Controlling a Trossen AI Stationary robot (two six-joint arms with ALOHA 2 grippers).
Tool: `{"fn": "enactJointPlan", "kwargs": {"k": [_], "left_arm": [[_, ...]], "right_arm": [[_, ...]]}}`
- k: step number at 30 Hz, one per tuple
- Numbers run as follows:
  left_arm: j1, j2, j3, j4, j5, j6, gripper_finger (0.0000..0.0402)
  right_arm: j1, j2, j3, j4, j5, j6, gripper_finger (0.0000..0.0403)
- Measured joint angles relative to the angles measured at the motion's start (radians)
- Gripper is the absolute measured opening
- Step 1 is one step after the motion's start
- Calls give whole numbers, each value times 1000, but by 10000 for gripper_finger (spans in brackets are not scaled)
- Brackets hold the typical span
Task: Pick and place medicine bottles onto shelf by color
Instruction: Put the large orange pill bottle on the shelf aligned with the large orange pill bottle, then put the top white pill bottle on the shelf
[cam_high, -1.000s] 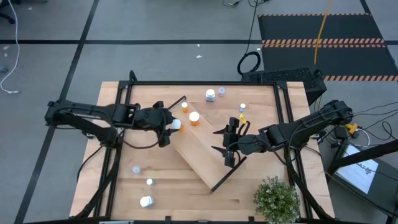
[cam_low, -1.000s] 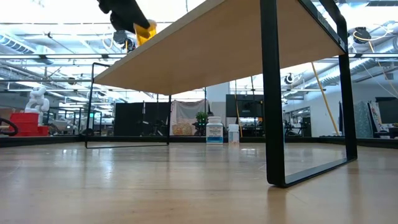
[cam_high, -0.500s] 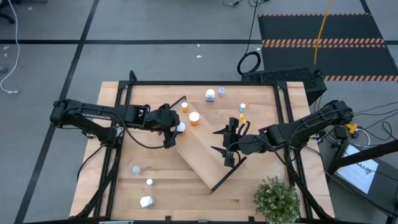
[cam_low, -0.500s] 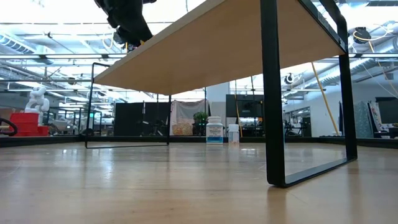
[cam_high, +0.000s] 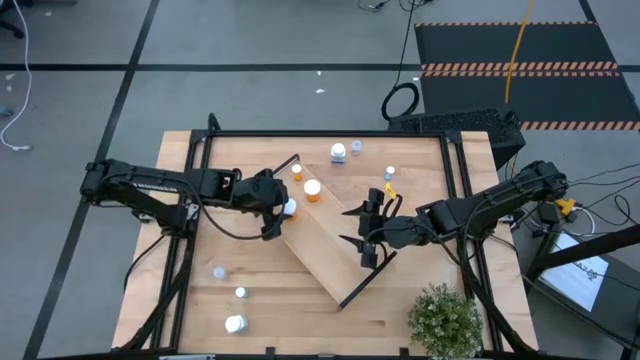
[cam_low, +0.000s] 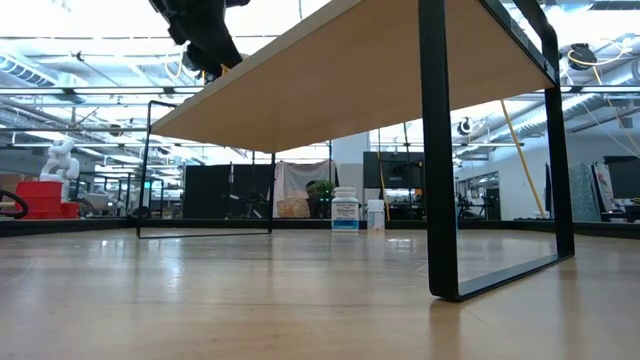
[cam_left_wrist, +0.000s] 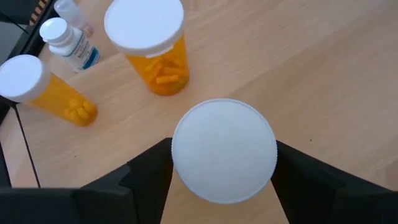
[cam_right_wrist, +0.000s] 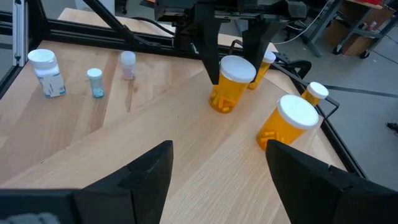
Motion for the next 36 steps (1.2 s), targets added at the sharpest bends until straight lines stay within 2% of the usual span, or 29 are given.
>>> {"fn": "enactJointPlan", "kwargs": {"k": [19, 24, 30, 36], "left_arm": [[0, -10, 0, 47, -14, 23, 268], [0, -32, 1, 82, -16, 46, 283], [0, -63, 40, 57, -92, 78, 303], [-9, -91, 107, 72, -119, 90, 300]], "right_arm": [[0, 0, 0, 0, 0, 1, 254], [-4, 0, 0, 0, 0, -13, 254], [-22, 0, 0, 6, 1, -41, 254], [-89, 0, 0, -1, 6, -65, 254]]}}
